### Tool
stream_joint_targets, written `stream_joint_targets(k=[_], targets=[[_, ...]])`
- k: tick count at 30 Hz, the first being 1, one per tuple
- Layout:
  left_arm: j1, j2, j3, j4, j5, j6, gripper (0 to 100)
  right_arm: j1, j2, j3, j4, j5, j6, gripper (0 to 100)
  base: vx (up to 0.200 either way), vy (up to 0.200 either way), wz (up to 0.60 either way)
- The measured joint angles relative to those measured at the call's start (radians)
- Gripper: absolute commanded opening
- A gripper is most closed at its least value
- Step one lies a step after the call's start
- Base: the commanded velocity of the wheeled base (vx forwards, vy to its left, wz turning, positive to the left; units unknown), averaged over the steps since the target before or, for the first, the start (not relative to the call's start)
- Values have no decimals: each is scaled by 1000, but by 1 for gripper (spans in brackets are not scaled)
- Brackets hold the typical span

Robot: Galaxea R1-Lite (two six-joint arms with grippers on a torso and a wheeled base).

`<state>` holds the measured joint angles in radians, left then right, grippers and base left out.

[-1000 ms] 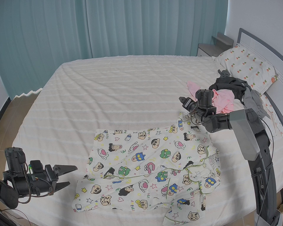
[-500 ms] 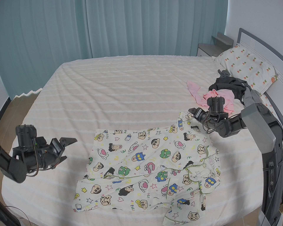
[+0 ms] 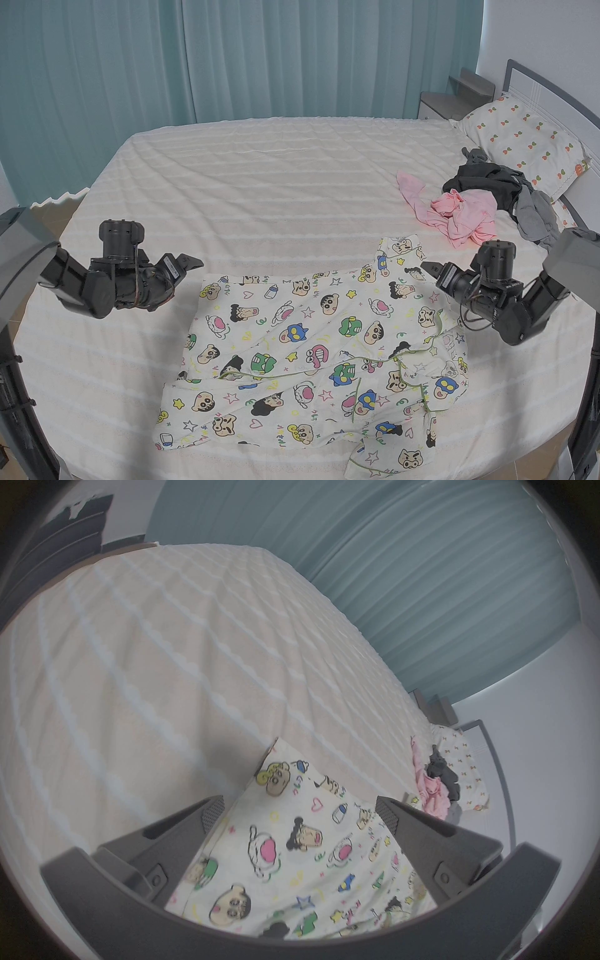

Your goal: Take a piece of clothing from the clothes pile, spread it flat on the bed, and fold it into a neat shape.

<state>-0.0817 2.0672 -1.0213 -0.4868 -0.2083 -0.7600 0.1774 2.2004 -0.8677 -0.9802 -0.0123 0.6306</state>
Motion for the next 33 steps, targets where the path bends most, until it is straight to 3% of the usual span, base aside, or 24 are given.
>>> stream_joint_targets(k=[10,15,24,33], targets=[[-56,198,-283,117,100,62,100,10,-229,393,-231,84,34,100,0,0,0],[-72,241,-312,126,107,76,100,19,-274,447,-271,111,68,100,0,0,0],[-76,285,-342,119,143,134,100,20,-306,470,-273,113,68,100,0,0,0],[-86,309,-372,121,146,135,100,20,-326,474,-273,113,69,100,0,0,0]])
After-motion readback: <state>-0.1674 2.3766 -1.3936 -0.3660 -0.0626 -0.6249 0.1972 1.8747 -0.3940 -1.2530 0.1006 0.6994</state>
